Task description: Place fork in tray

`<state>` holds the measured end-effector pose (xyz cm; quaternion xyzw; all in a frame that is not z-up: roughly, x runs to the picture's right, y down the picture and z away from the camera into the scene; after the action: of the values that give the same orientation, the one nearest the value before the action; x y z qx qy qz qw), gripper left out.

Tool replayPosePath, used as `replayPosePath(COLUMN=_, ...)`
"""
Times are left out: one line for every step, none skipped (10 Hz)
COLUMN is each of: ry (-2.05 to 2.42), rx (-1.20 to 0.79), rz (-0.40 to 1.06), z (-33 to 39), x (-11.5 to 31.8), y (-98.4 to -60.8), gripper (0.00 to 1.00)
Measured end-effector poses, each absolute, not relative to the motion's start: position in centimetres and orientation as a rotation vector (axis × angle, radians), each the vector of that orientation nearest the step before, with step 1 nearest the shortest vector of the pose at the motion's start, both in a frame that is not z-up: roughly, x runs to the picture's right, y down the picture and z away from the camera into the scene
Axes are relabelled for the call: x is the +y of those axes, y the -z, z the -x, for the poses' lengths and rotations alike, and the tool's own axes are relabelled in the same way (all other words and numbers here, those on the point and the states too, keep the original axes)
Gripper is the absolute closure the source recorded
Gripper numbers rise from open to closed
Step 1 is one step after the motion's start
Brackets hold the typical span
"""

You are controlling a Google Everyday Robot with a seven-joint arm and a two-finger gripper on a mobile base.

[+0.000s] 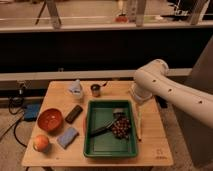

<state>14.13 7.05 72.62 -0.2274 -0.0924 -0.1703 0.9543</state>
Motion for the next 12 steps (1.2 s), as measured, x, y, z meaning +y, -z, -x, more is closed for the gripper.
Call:
replayPosePath(ry=0.351, rx=-0.204, rz=0.435, z=-13.1, x=6.3, y=-73.1, gripper=0.20)
replayPosePath(ry=0.356, rx=-0.208, rz=0.412, z=-12.6, x=5.5, y=-73.8, gripper=0.20)
replayPosePath(ry=0.363, rx=-0.214, rz=0.393, z=-11.7, x=4.5, y=-74.9, gripper=0.20)
replayPosePath(ry=0.369, rx=-0.216, rz=0.377, z=-10.9, x=3.6, y=-76.0, gripper=0.20)
replayPosePath(ry=0.371, rx=-0.217, rz=0.359, z=-10.4, x=2.8, y=-77.2, gripper=0.20)
replayPosePath(ry=0.370, rx=-0.221, rz=0.342, z=-9.9, x=2.1, y=-78.1, gripper=0.20)
replayPosePath(ry=0.373, rx=-0.228, rz=0.318, z=-8.9, x=1.5, y=-79.2, gripper=0.20)
replayPosePath(ry=0.379, rx=-0.232, rz=0.299, z=-7.9, x=1.0, y=-80.2, gripper=0.20)
replayPosePath(ry=0.378, rx=-0.234, rz=0.288, z=-7.5, x=0.7, y=-80.7, gripper=0.20)
replayPosePath(ry=0.362, rx=-0.234, rz=0.266, z=-7.8, x=0.0, y=-81.6, gripper=0.20)
replayPosePath(ry=0.363, rx=-0.236, rz=0.258, z=-8.1, x=-0.4, y=-81.9, gripper=0.20)
replayPosePath(ry=0.369, rx=-0.238, rz=0.248, z=-8.5, x=-0.7, y=-82.0, gripper=0.20)
